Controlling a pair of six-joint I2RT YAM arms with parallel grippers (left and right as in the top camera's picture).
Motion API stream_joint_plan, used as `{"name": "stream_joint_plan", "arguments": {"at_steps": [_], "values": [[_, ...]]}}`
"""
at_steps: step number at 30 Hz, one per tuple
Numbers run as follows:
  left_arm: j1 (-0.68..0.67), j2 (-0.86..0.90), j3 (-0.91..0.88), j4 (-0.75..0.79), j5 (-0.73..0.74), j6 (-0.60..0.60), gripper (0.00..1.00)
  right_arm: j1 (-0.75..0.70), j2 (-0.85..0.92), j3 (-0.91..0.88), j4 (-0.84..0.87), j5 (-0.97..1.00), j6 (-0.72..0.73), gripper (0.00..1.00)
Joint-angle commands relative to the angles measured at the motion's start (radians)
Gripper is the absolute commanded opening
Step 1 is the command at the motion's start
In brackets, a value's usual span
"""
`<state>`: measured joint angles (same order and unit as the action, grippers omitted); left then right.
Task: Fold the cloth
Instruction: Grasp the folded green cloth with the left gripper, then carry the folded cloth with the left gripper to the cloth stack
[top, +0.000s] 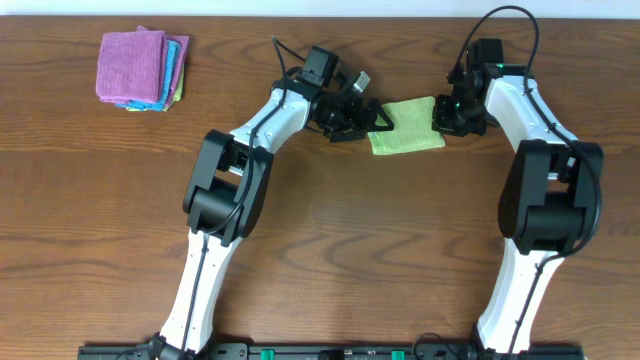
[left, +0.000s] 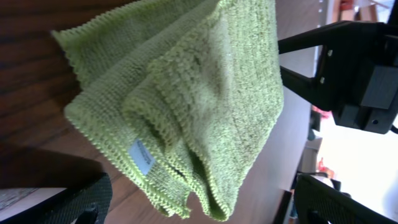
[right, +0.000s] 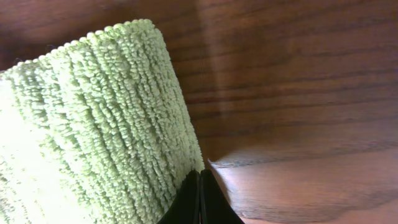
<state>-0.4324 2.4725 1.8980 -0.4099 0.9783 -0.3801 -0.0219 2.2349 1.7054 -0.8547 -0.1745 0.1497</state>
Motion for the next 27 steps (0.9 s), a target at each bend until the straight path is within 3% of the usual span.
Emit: {"name": "stream_joint_plan", "arguments": {"at_steps": [1,10,12,14,17,27], "values": [[0.002,0.019,-0.027,0.010,0.010,-0.048,0.95,0.018,0.018,-0.008,-0.005,-0.064,0.010,0.02],[-0.001,0.026,-0.045,0.019,0.004,-0.070,1.00,0.060,0.018,-0.008,-0.002,-0.100,-0.002,0.01],[-0.002,0.026,-0.056,0.018,-0.014,-0.071,0.81,0.063,0.018,-0.008,-0.002,-0.100,-0.002,0.02],[-0.002,0.026,-0.073,0.019,-0.024,-0.078,0.47,0.063,0.018,-0.008,-0.006,-0.100,-0.002,0.01],[-0.002,0.026,-0.079,0.020,-0.050,-0.093,0.06,0.063,0.018,-0.008,-0.013,-0.100,-0.010,0.02],[0.079,0.026,-0.030,0.171,0.026,-0.150,0.06,0.002,0.005,0.091,-0.106,-0.095,-0.043,0.01]]}}
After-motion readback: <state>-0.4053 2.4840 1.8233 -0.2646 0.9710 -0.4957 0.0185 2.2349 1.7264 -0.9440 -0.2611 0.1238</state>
